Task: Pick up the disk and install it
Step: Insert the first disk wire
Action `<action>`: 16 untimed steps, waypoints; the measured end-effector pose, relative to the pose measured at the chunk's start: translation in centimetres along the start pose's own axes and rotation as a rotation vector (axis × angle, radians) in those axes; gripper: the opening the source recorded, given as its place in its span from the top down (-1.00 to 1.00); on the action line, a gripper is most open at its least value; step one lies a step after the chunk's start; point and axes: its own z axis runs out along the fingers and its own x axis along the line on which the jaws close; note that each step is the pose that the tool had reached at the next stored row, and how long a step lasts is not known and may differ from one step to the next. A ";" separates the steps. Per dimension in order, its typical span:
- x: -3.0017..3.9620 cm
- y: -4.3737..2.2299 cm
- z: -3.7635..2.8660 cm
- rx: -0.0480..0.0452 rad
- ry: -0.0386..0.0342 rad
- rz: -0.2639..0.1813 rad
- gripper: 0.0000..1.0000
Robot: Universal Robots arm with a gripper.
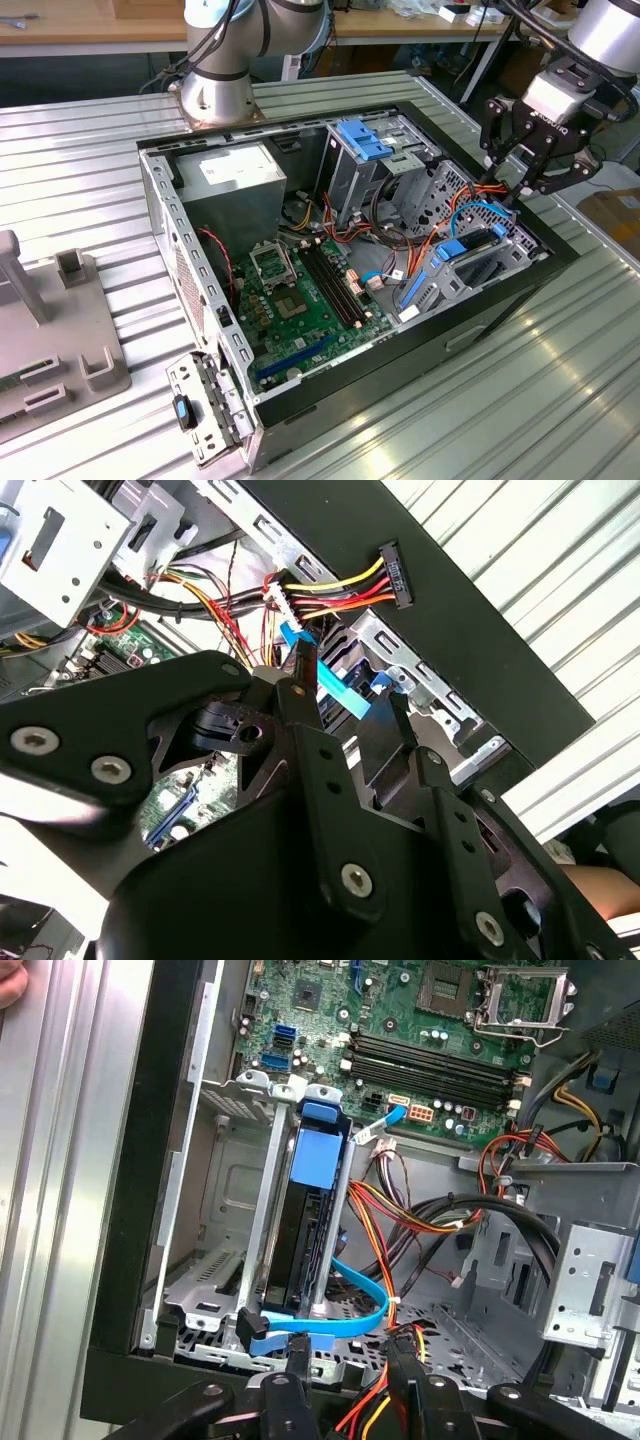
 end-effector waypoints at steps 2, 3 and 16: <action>0.00 0.00 0.00 0.0000 0.0000 0.000 0.13; 0.00 0.00 0.00 0.0000 0.0000 0.000 0.13; 0.14 -2.16 0.13 -0.0014 -0.0025 -0.041 0.13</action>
